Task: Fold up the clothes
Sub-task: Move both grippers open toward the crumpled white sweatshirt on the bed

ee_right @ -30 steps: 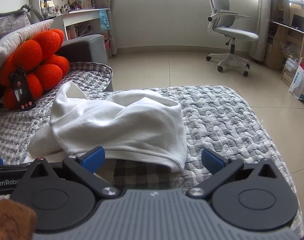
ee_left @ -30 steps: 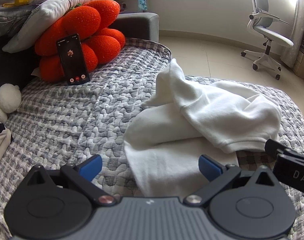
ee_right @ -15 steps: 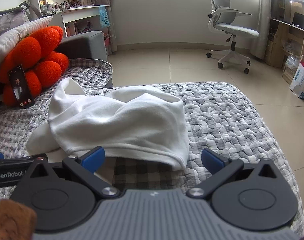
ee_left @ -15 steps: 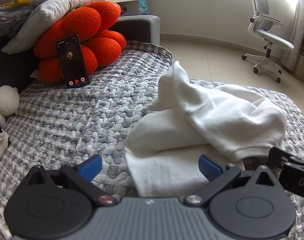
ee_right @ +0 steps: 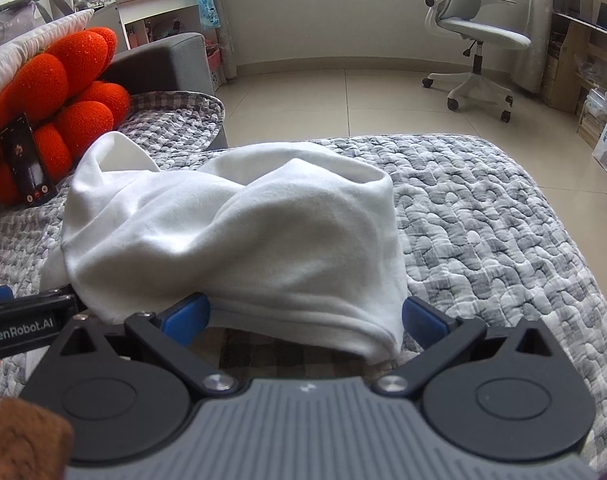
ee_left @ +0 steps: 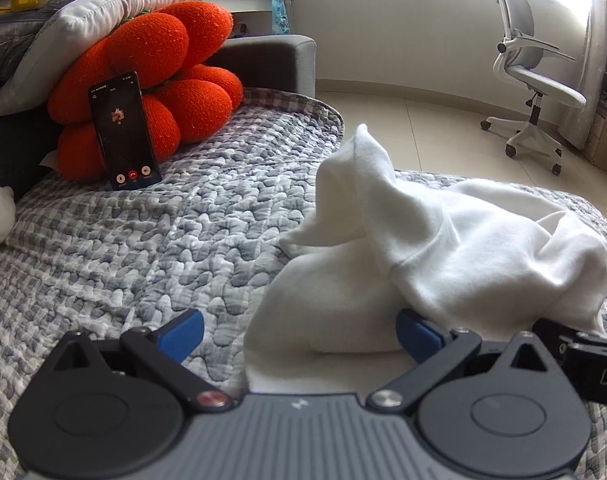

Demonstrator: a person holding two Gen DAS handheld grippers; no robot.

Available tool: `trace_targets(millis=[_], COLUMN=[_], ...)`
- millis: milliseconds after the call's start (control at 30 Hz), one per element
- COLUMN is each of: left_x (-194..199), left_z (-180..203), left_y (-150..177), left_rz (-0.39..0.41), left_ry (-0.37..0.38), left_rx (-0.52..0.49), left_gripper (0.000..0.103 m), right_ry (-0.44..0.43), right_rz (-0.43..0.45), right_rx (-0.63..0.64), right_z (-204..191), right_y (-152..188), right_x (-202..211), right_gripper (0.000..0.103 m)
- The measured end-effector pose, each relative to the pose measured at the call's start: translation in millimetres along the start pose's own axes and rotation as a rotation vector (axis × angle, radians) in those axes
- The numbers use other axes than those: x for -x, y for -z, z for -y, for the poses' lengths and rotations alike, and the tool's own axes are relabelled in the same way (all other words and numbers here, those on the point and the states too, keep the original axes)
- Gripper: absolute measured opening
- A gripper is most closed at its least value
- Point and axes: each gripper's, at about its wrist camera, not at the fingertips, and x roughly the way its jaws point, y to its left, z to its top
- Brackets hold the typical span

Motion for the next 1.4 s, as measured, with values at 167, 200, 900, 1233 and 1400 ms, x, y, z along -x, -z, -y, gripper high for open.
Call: trace_targets(millis=[167, 200, 900, 1233, 1400], left_x=[-8.6, -10.5, -13.8, 5.0, 6.7], left_z=[2.5, 2.8, -17.8, -13.7, -11.5], left_y=[4.2, 4.8, 4.2, -7.3, -12.4], left_rz=[0.005, 0.005, -0.010, 0.125, 0.143], left_ry=[0.019, 0.022, 0.142, 0.219, 0.205], left_rx=[-0.045, -0.053, 0.013, -0.020, -0.054], left_gripper=[0.103, 0.103, 0.102, 0.090, 0.090], right_ry=[-0.033, -0.035, -0.001, -0.054, -0.087], right_rz=[-0.006, -0.007, -0.038, 0.056, 0.095], right_rx=[-0.013, -0.013, 0.140, 0.007, -0.041], right_z=[7.8, 8.5, 4.4, 21.3, 24.4], right_y=[2.7, 3.7, 11.6, -3.2, -12.9], right_x=[-5.0, -5.7, -18.2, 3.4, 4.2], right_gripper=[0.103, 0.103, 0.103, 0.102, 0.098])
